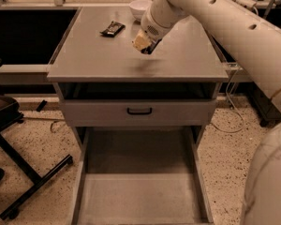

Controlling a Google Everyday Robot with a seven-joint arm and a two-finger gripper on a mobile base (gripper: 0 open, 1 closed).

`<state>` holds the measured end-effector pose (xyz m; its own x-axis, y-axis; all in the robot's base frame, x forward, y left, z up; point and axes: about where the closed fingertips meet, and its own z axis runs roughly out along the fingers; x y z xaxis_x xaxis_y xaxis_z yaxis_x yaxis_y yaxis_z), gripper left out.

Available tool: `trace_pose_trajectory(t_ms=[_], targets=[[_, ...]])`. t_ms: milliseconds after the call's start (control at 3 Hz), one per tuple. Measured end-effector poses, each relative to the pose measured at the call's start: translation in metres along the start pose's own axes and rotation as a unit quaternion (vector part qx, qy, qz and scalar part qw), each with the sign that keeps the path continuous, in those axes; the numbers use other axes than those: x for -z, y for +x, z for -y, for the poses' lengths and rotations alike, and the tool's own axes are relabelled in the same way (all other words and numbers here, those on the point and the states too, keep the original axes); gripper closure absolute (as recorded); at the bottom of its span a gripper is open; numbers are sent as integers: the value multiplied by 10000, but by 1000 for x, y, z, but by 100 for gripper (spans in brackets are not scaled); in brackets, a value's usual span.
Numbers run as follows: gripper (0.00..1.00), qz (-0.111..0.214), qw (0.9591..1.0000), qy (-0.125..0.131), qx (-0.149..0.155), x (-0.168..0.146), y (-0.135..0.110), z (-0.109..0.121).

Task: Pick rxbar blueberry from middle drawer and place on counter

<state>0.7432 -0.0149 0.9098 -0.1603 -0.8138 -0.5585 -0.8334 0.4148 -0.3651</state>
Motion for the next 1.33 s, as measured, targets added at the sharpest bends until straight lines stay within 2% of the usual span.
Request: trace_pose_trajectory(t_ms=[333, 1000, 1333], targets=[[100, -133, 9995, -208, -196, -17, 13, -5], [100, -19, 9954, -902, -336, -47, 11, -37], [81, -16, 9953, -910, -338, -48, 10, -37]])
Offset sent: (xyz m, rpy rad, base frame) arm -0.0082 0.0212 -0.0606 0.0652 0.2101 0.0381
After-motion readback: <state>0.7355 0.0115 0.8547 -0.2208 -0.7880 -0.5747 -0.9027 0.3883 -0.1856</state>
